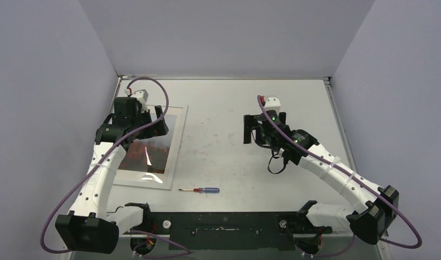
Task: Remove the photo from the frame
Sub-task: Move the screwdriver to the center of the board, then move the photo frame to the center of the board, then move the screwdriver to the center of the board.
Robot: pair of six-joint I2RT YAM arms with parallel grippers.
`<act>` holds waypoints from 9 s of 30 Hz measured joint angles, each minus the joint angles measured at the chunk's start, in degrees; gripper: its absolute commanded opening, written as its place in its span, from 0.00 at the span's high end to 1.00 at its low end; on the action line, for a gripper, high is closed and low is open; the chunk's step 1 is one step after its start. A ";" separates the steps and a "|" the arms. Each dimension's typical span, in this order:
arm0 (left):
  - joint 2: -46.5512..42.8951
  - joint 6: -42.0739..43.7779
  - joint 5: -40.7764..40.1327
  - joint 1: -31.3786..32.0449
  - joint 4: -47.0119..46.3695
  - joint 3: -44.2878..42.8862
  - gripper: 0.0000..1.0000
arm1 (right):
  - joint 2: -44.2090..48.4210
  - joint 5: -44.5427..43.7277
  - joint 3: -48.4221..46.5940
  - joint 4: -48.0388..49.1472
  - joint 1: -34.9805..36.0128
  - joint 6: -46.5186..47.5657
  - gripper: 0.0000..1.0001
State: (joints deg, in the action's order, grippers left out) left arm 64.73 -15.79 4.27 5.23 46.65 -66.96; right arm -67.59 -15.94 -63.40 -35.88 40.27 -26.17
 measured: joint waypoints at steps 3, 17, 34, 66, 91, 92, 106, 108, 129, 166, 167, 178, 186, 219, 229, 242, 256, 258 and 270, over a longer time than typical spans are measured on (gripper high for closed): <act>-1.36 0.02 -0.09 1.90 0.07 3.61 0.03 | -1.03 -1.88 0.98 0.44 3.08 -2.67 0.00; -12.57 -0.74 -0.90 1.53 -0.20 14.84 0.03 | -3.37 19.63 17.51 14.36 8.72 -2.69 0.00; -18.73 -4.17 -5.35 0.20 -0.11 16.79 0.03 | -19.28 19.43 14.36 22.23 28.04 1.97 0.22; -23.67 -5.88 -10.25 -2.73 -0.09 17.94 0.03 | -31.71 7.72 8.50 24.35 33.73 5.27 0.98; -23.41 -6.08 -9.33 -2.73 -0.13 18.49 0.03 | -5.68 -4.55 31.56 14.32 -8.09 -16.57 1.00; -23.41 -6.05 -9.29 -2.73 -0.11 18.49 0.03 | -4.92 -4.17 32.00 14.16 -10.93 -16.55 1.00; -23.41 -6.05 -8.55 -2.78 -0.13 18.51 0.03 | -2.78 -2.49 33.46 10.64 -24.46 -15.98 0.94; -23.41 -6.08 -8.50 -2.78 -0.13 18.62 0.03 | -2.67 -2.60 33.46 10.45 -24.48 -15.98 0.90; -23.41 -6.05 -8.02 -2.78 -0.15 18.84 0.03 | 2.82 -2.97 28.98 1.90 -24.48 -14.58 0.20; -24.24 -8.02 -15.47 -4.17 -0.09 19.93 0.03 | -31.47 -0.83 -5.99 16.46 18.45 -29.79 0.09; -24.70 -8.28 -16.72 -4.26 -0.07 19.98 0.03 | -33.90 -1.88 -8.59 16.20 19.82 -29.73 0.10; -33.73 -12.11 -27.91 -4.59 0.61 20.81 0.03 | -53.42 -5.70 -28.52 13.92 26.97 -28.41 0.21; -35.04 -12.74 -30.16 -6.29 0.76 21.46 0.03 | -61.44 -5.38 -36.94 9.79 26.95 -26.53 0.24; -32.68 -12.39 -26.23 -7.98 0.02 22.36 0.03 | -52.15 -5.92 -21.22 12.28 22.05 -25.29 0.71; -26.05 -11.37 -18.95 -7.98 -1.03 22.43 0.03 | -34.05 -7.10 3.41 14.36 17.81 -19.71 0.67; -18.32 -9.62 -9.16 -7.98 -2.34 22.43 0.03 | -13.68 -2.40 15.96 8.74 3.85 -12.35 0.37; -9.81 -8.50 2.25 -7.98 -2.95 22.34 0.03 | -6.91 -8.41 16.31 -1.51 -1.64 -22.10 0.30; -8.87 -8.46 3.78 -7.98 -2.95 22.34 0.03 | -4.52 -9.22 17.79 -2.36 -4.09 -23.26 0.30; -8.04 -8.44 6.78 -7.98 -2.95 22.27 0.03 | 3.76 -6.84 30.16 -4.79 -20.94 -26.99 0.37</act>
State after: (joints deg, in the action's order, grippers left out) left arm 56.69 -24.23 11.05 -2.74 43.70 -44.69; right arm -63.83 -22.79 -33.23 -40.66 19.33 -53.17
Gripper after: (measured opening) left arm 0.971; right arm 0.648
